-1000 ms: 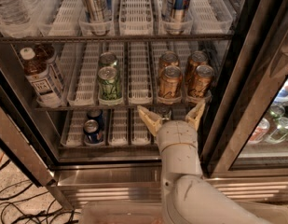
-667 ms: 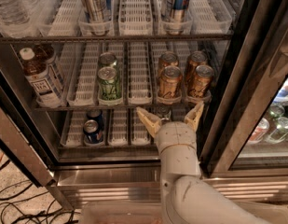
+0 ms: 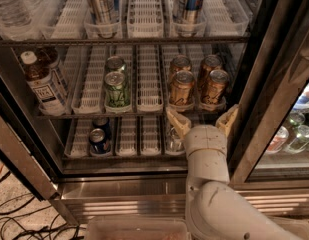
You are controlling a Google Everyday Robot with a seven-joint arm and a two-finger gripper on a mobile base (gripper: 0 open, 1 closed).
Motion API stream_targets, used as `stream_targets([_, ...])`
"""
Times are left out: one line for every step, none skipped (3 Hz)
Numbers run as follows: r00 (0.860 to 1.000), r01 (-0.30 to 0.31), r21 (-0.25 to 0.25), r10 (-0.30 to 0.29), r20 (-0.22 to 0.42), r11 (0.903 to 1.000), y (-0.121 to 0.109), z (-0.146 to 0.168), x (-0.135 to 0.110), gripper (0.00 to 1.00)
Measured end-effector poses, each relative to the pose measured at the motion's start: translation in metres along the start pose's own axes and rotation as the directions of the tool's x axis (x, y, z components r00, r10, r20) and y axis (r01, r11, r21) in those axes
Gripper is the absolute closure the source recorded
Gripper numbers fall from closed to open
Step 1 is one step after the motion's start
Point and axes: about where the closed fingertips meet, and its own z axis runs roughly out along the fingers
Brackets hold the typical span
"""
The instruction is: Pick orange can from middle shelf of fridge
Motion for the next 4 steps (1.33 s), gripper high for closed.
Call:
stream_targets([0.999,-0.044,-0.011,0.044,-0.009,0.999,-0.021,0.002,0.005,0.0])
stream_targets([0.998,-0.062,-0.077,0.061,-0.021,0.9951,-0.021,0.002,0.013,0.0])
stream_targets([0.999,-0.035,-0.13,0.032,-0.025,0.991,-0.011,0.003,0.022,0.0])
stream_targets([0.999,-0.035,-0.134,0.032,-0.024,0.9904,-0.01,0.003,0.022,0.0])
